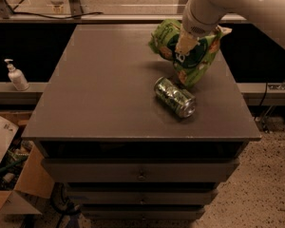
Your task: Move green rice chip bag near green can
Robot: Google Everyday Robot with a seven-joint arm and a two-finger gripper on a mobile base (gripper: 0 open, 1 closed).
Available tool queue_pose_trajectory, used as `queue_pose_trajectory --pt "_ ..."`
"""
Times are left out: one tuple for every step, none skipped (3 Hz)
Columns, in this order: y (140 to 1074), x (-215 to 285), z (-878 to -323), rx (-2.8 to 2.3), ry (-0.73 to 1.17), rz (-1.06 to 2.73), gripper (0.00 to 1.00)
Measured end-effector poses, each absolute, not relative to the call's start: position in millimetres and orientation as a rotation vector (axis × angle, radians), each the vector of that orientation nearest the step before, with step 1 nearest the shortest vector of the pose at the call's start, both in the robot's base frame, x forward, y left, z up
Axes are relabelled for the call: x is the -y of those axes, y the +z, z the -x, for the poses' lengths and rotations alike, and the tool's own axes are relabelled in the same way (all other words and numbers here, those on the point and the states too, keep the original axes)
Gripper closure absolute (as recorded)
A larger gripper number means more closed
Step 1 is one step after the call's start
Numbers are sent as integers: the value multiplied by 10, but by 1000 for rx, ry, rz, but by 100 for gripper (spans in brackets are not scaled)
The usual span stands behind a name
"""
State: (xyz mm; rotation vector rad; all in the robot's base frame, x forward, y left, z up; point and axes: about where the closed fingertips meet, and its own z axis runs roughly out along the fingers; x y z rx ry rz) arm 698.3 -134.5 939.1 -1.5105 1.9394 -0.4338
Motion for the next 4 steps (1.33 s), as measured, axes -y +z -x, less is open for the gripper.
queue_pose_trajectory --pt "9249 1288 -6825 -1942 -401 1566 100" --pt "9161 1230 -6754 -1934 -375 1615 100" --pt "9083 1174 -6707 -1932 -352 1665 82" --pt "9027 1118 -6688 -1926 -338 1700 60"
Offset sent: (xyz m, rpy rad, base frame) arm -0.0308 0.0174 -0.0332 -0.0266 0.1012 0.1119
